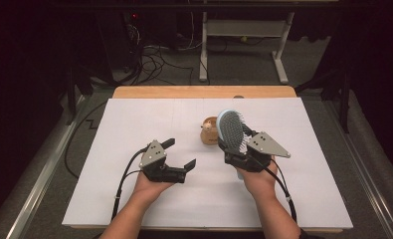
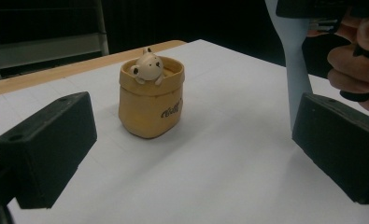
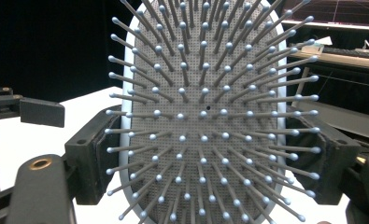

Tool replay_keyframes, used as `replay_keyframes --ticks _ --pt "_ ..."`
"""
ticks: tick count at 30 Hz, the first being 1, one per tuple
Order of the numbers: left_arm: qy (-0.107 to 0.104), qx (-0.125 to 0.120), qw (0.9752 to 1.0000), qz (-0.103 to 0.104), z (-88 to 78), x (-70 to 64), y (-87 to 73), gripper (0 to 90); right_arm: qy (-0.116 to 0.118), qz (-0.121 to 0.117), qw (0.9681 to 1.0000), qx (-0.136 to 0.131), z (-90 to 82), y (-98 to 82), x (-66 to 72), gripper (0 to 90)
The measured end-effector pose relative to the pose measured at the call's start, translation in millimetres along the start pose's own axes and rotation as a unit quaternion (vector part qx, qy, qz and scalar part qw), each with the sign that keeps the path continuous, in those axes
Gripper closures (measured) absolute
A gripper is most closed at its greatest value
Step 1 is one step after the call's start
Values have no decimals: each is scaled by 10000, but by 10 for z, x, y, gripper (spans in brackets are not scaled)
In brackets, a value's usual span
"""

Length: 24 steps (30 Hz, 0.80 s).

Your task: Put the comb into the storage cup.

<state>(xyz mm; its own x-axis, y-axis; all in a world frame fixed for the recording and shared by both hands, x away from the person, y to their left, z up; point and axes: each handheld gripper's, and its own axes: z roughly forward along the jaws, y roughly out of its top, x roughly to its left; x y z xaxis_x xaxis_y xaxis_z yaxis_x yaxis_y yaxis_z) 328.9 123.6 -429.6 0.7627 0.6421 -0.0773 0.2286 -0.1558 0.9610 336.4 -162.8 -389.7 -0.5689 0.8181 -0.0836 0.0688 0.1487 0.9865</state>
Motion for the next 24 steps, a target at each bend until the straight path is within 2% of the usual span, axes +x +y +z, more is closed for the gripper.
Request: replay_keyframes --ticks 9,14,21,24 --pt "2 -63 10000 -17 -29 -13 20 7 154 1 9999 33 -61 -41 95 204" --pt "-4 -99 9999 -20 -57 -24 39 8 149 -50 9999 68 -91 -85 119 204" --pt "-41 -161 9999 -8 -106 -53 86 9 151 -127 9997 123 -117 -141 161 204" --pt "-70 -197 9998 -12 -123 -77 115 9 182 -251 9994 161 -103 -157 204 204"
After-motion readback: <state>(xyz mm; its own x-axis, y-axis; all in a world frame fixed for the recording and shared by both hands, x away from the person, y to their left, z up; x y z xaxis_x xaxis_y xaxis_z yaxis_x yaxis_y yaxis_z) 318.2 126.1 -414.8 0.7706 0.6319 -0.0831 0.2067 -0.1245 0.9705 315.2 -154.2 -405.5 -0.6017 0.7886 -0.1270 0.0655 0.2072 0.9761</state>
